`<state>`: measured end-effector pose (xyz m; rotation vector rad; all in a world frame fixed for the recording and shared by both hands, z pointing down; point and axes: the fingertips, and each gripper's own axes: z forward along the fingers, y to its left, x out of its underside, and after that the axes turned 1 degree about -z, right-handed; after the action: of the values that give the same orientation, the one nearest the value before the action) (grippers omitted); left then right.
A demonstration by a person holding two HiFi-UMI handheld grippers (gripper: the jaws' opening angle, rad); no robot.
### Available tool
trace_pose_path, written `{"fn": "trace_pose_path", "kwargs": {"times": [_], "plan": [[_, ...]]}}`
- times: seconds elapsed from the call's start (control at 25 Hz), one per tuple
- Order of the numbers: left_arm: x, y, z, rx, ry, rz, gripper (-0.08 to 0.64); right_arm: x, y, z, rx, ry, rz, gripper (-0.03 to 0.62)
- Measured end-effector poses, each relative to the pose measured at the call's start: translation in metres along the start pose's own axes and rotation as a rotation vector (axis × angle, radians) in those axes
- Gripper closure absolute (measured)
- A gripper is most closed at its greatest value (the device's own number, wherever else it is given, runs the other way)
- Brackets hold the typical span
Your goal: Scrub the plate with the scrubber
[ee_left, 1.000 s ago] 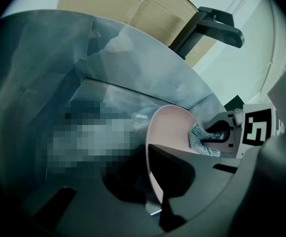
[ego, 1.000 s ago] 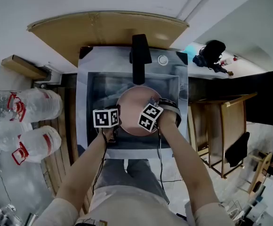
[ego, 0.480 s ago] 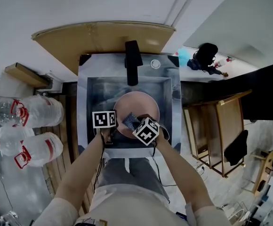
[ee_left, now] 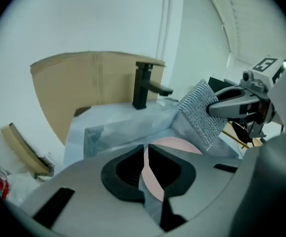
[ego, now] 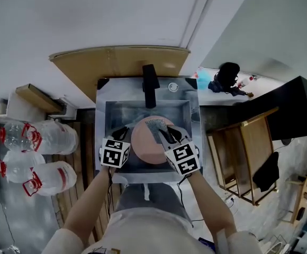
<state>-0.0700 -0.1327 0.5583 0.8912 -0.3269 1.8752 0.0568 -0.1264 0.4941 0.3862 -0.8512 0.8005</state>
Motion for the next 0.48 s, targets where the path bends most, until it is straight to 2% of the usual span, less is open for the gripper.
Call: {"fn": "trace_pose_path", "kwargs": {"times": [0.16, 0.48], "plan": [[-0.059, -0.003, -0.044, 0.003, -0.148, 0.025, 0.518, -0.065, 0.001, -0.038, 0.027, -0.157, -0.017, 0.483], [-0.162, -0.025, -0.136, -0.007, -0.4, 0.191, 0.522, -0.169, 0.009, -0.117, 0.083, -0.428, -0.052, 0.482]]}}
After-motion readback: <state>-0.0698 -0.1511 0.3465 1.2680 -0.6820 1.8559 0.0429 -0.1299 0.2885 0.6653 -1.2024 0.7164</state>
